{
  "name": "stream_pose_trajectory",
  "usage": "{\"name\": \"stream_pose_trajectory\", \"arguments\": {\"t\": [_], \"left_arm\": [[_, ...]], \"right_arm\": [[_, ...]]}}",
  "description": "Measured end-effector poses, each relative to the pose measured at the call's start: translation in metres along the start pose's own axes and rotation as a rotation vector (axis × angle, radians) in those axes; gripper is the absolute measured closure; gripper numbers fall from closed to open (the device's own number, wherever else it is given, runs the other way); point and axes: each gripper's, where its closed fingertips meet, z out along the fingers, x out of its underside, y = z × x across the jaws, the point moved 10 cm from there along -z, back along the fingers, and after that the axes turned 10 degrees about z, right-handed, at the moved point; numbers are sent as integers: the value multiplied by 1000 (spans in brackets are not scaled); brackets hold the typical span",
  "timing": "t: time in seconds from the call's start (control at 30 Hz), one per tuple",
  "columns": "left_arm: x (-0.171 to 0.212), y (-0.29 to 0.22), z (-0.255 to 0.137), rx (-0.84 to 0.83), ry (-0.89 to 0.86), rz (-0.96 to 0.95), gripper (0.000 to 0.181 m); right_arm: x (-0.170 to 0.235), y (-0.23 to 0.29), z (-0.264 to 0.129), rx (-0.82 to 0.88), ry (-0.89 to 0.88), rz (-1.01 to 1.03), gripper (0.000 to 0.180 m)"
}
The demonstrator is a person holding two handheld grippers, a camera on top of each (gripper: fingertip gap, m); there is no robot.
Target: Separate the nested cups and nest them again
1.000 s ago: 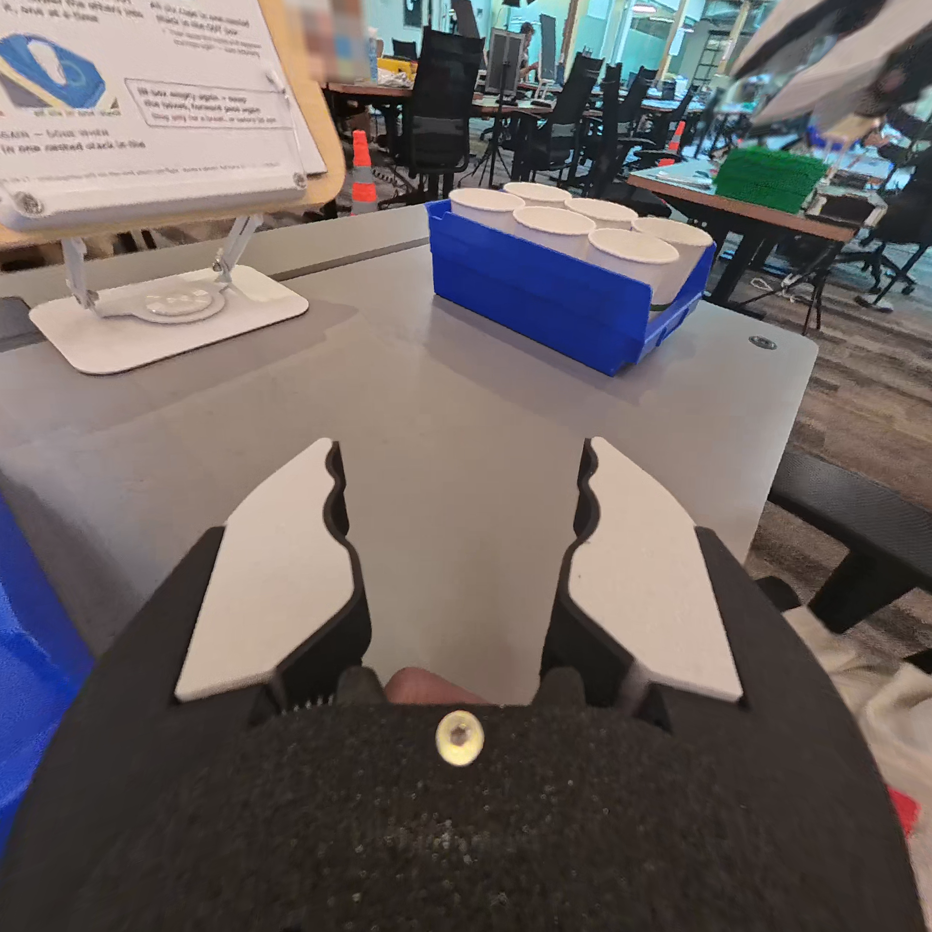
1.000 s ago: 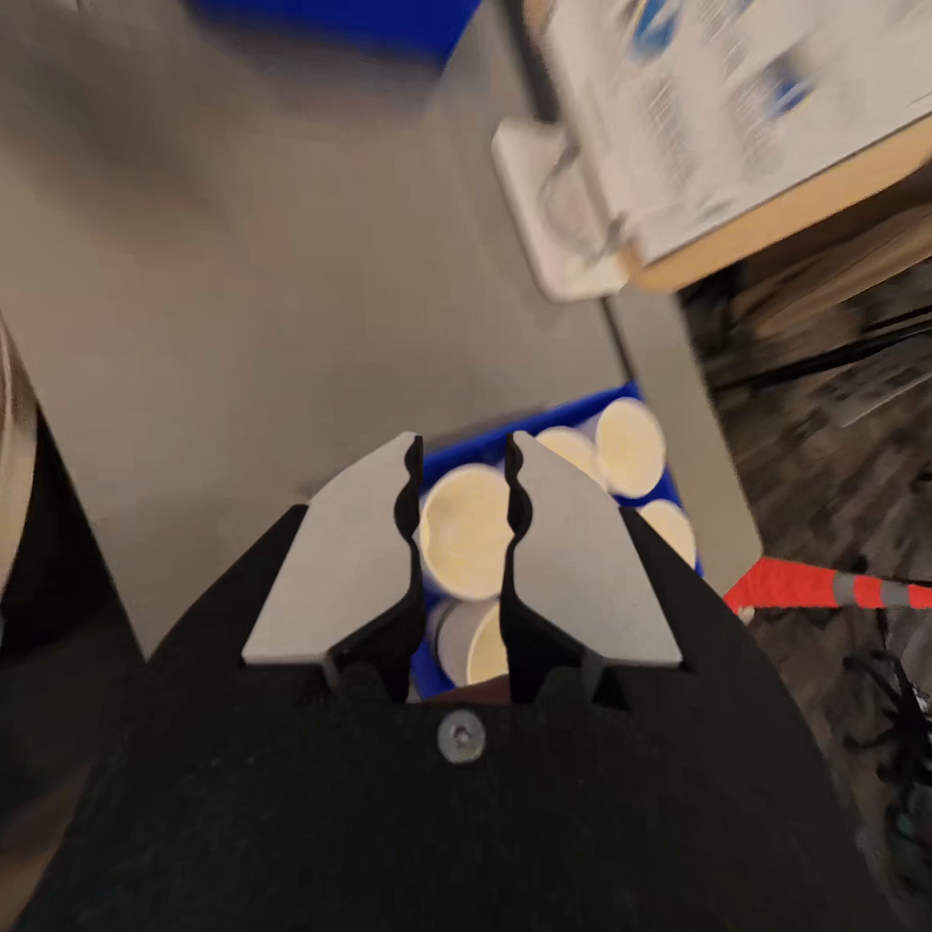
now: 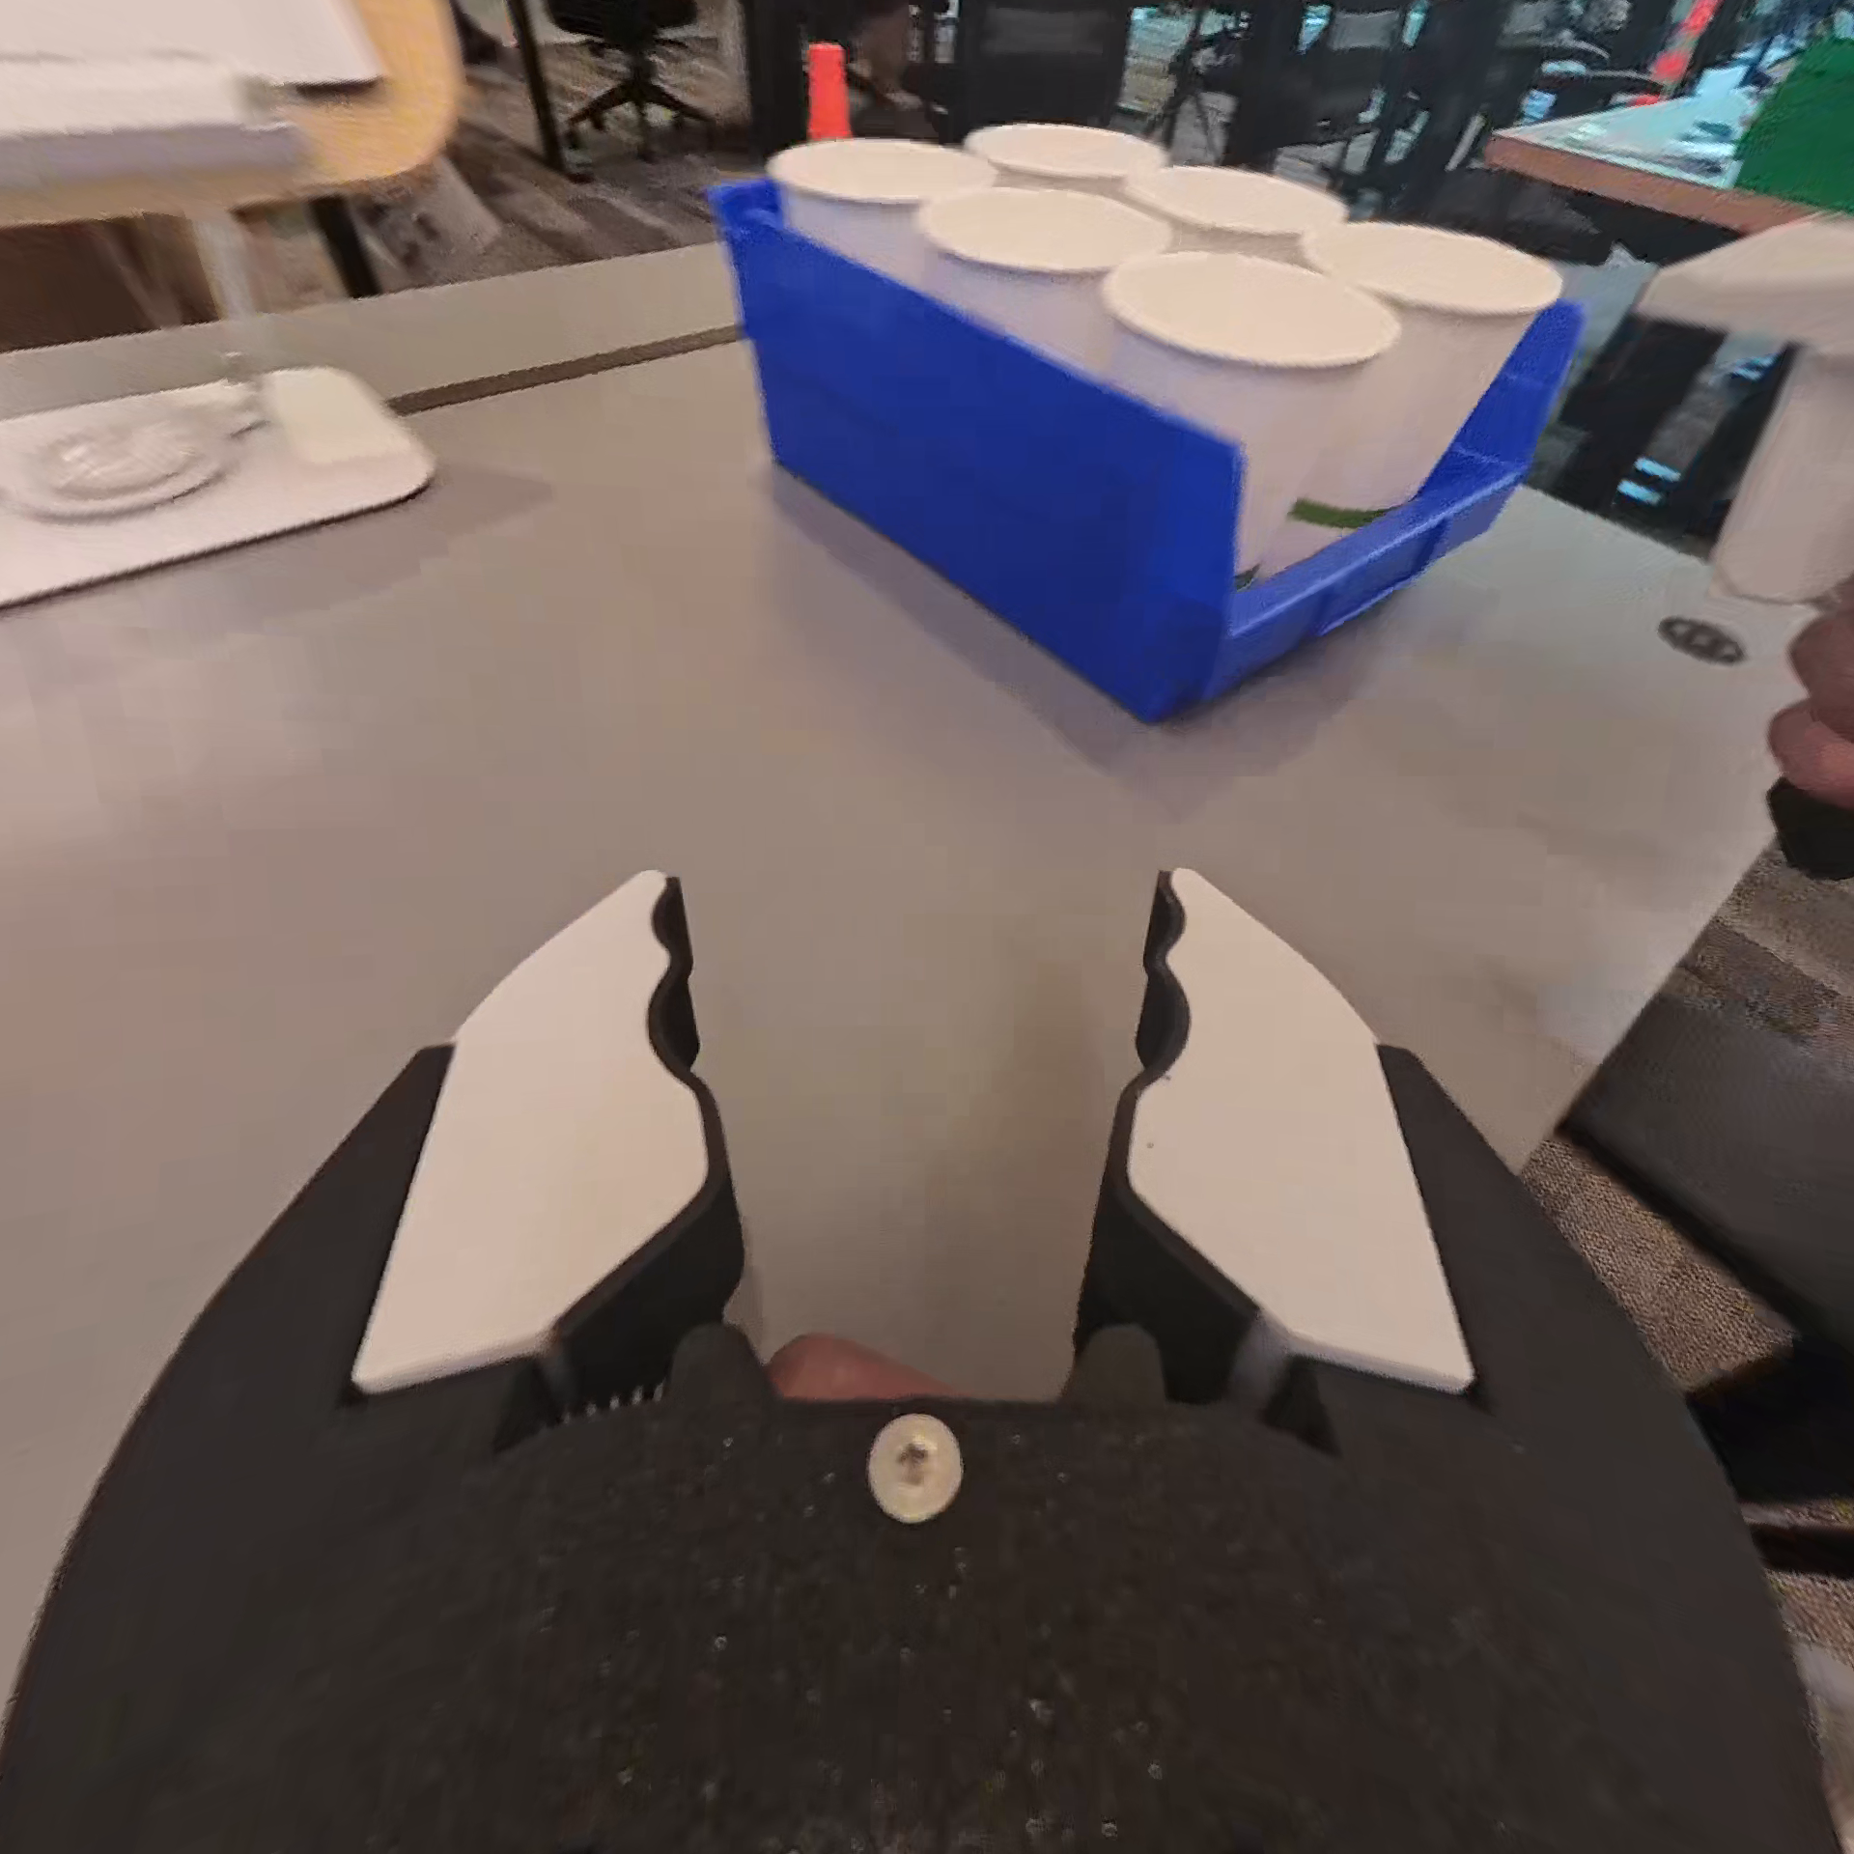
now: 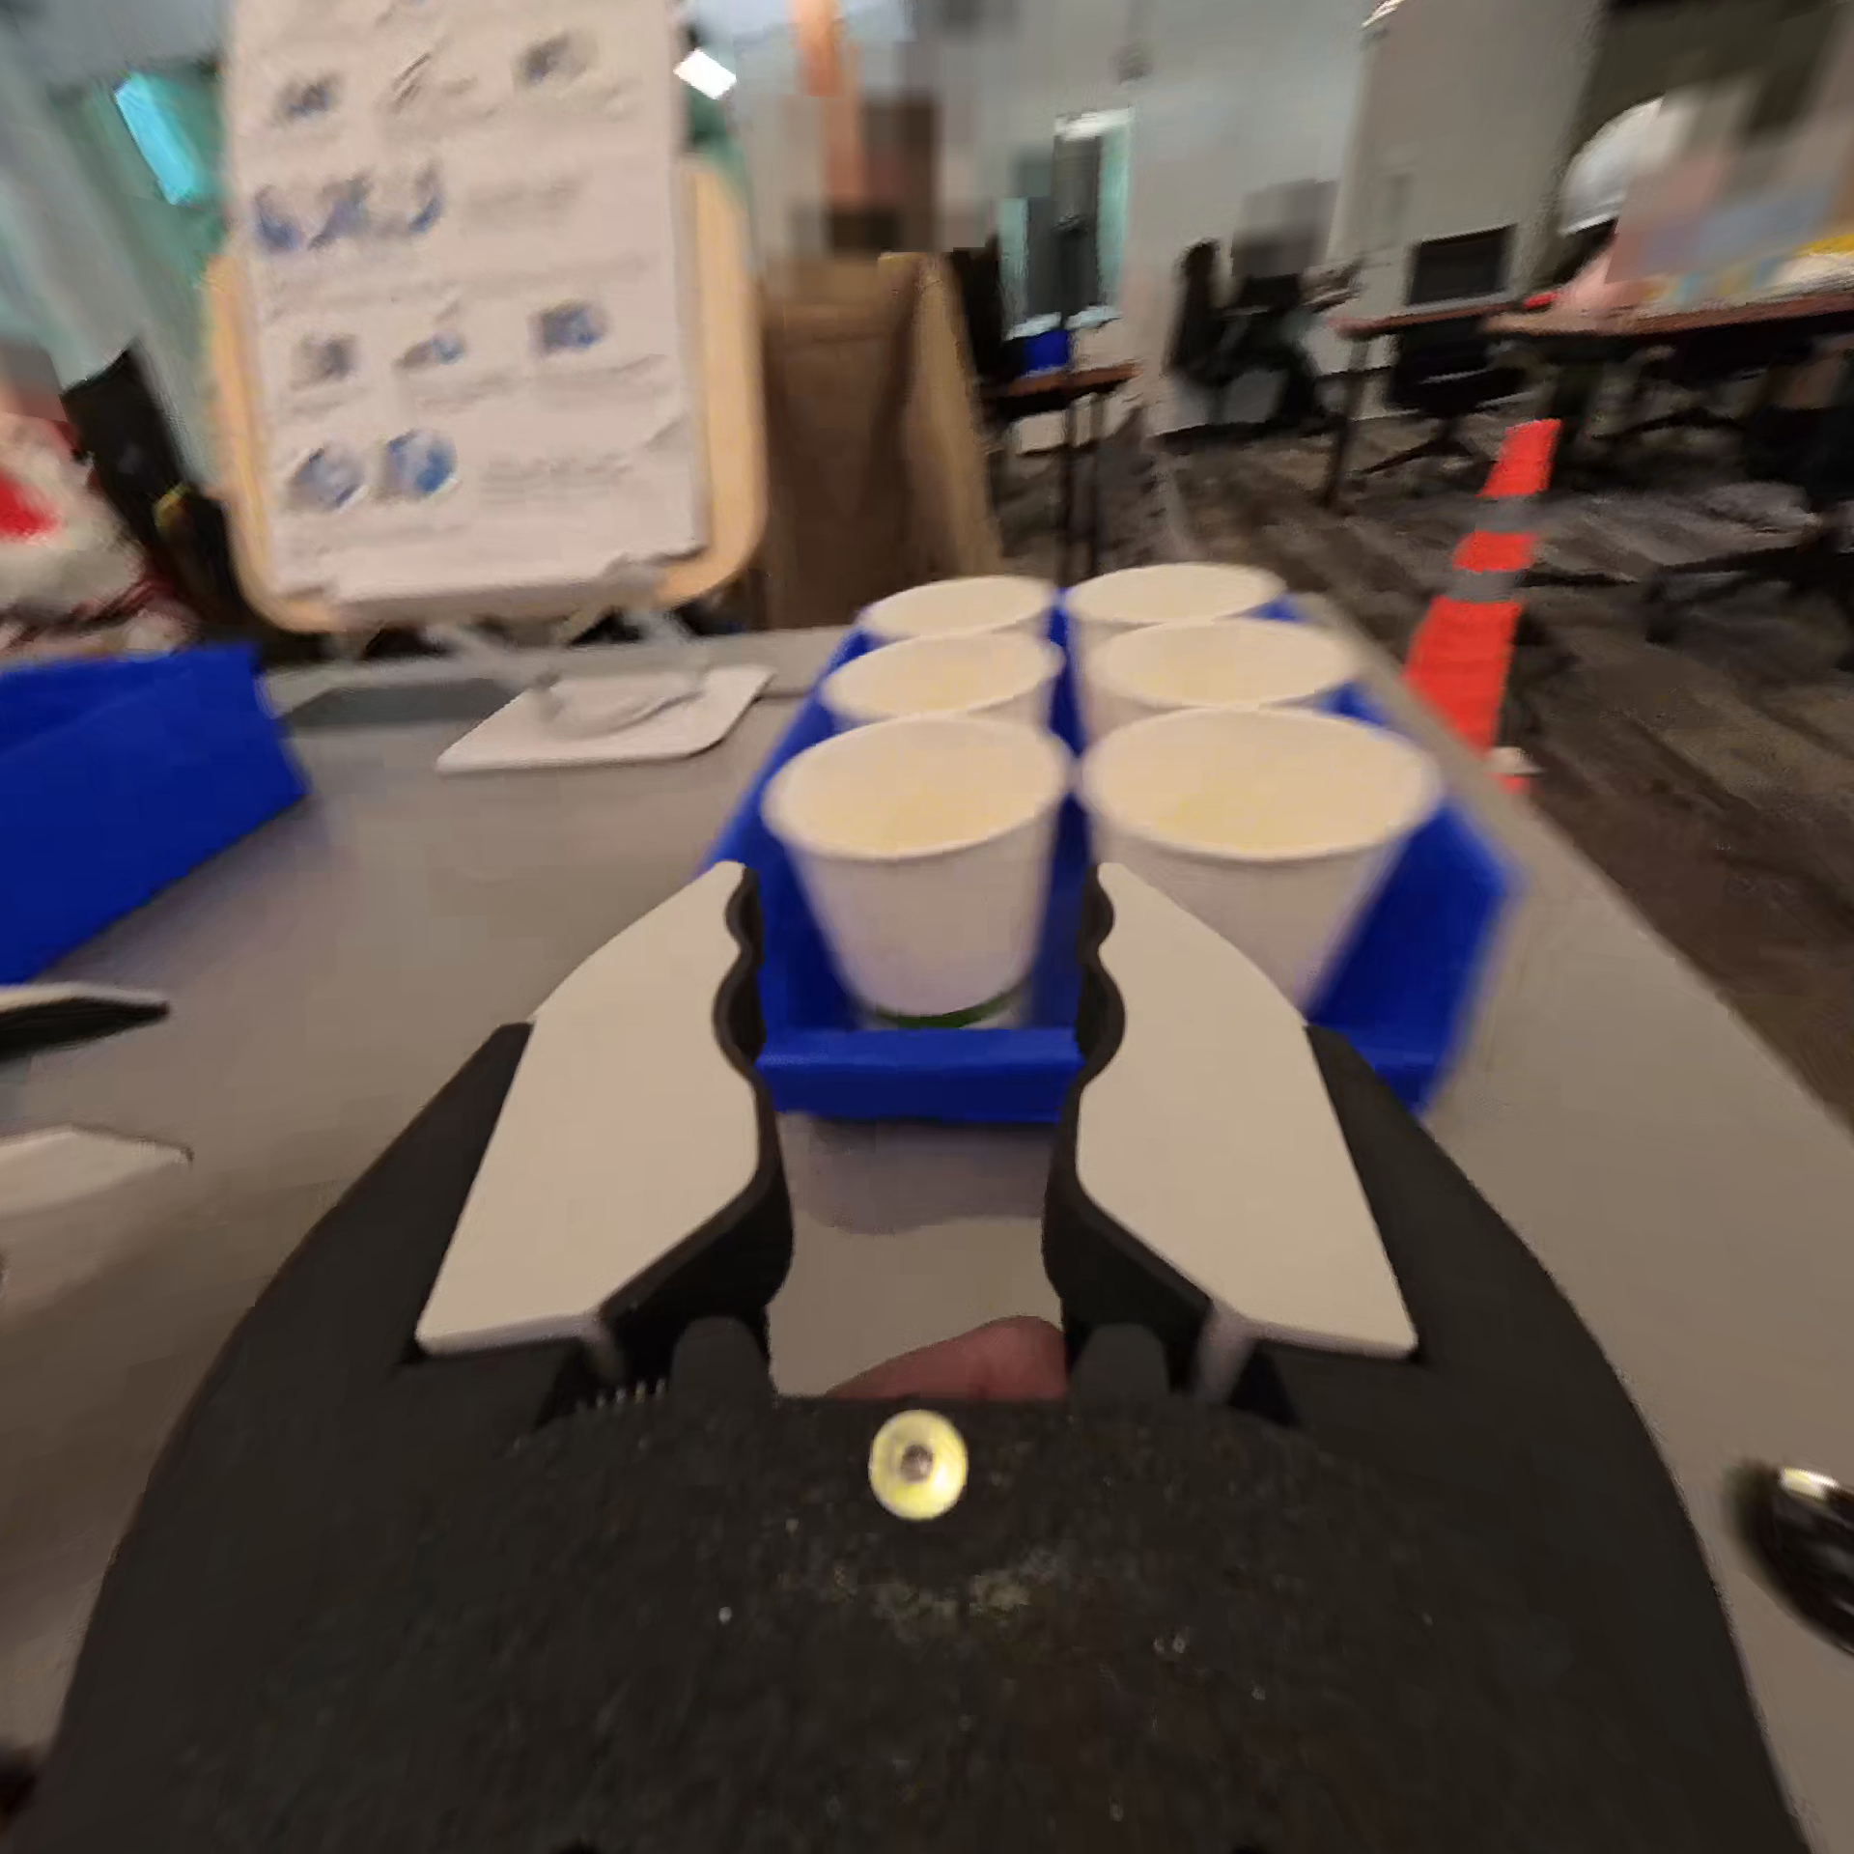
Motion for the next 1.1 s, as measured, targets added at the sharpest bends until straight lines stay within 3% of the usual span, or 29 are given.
{"name": "stream_pose_trajectory", "arguments": {"t": [0.13, 0.33, 0.47, 0.57, 0.63, 0.73, 0.83, 0.9, 1.0, 1.1], "left_arm": [[-36, -42, 81, 34, -22, 3, 94], [-54, -69, 149, -84, 16, 14, 103], [-49, -53, 156, -140, 56, -68, 101], [-46, -38, 152, -249, 52, -69, 126], [-46, -34, 151, -249, 47, -90, 148], [-48, -35, 156, -251, 56, -98, 153], [-52, -39, 159, -280, 36, -71, 174], [-54, -41, 161, -304, 52, -71, 176], [-56, -41, 163, -289, 65, -92, 176], [-56, -40, 156, -275, 53, -90, 176]], "right_arm": [[-10, -68, -9, 249, -81, -7, 121], [8, -102, 0, 332, 32, -8, 120], [12, -105, 12, 363, 89, -52, 121], [13, -103, 26, 340, 129, -29, 126], [12, -96, 35, 268, 140, 13, 138], [15, -79, 44, 171, 165, 48, 136], [16, -74, 49, 285, 157, -47, 139], [19, -74, 57, 301, 176, -51, 147], [24, -77, 67, 353, 189, -32, 174], [22, -73, 62, 327, 133, 22, 175]]}}
